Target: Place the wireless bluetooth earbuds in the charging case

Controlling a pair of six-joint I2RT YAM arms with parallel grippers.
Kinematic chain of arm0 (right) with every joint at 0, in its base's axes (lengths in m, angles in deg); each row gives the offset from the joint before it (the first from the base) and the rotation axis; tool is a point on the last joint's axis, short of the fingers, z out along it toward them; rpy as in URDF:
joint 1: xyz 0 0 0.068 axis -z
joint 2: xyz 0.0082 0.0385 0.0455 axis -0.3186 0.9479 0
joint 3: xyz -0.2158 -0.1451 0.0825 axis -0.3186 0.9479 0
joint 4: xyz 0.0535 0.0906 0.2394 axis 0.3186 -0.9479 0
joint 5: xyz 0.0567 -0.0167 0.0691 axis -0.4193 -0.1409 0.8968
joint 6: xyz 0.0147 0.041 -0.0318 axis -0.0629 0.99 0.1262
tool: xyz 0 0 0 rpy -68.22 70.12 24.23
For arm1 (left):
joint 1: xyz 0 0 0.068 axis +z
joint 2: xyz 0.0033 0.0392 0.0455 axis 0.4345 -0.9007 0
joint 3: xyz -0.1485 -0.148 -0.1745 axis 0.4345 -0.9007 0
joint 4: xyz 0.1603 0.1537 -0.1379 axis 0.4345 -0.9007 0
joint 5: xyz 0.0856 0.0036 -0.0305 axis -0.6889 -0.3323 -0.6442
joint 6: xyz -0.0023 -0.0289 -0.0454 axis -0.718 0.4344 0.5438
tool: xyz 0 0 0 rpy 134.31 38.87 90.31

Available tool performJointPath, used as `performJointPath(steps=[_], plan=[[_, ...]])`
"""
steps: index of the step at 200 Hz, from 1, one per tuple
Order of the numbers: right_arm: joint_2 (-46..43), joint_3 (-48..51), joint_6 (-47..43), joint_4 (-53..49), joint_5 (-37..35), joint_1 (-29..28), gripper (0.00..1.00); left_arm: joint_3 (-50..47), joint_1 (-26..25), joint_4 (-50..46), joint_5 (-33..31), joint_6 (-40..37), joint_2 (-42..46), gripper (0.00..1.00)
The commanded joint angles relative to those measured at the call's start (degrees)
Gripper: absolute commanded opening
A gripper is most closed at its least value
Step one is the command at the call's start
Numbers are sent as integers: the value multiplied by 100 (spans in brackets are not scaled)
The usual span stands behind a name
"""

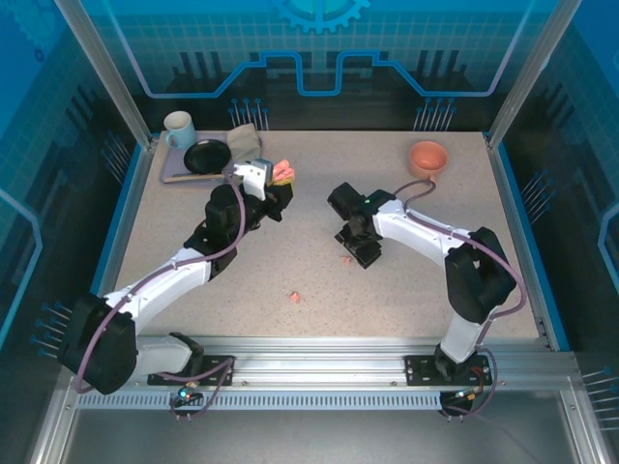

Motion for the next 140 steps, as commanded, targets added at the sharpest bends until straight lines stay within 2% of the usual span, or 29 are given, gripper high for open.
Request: performJointPath(steps=[1, 35, 62, 140], plan=[[134, -31, -119, -238, -199, 99, 62, 243, 79, -50, 167, 142, -98, 0], [262, 358, -319, 422, -2, 116, 62, 268, 114, -85, 195, 143, -119, 0], [618, 270, -719, 751, 258, 151, 62, 291, 154, -125, 202, 133, -110, 0], [1256, -142, -1264, 868, 462, 195, 62, 256, 217, -160, 168, 116, -25, 0]])
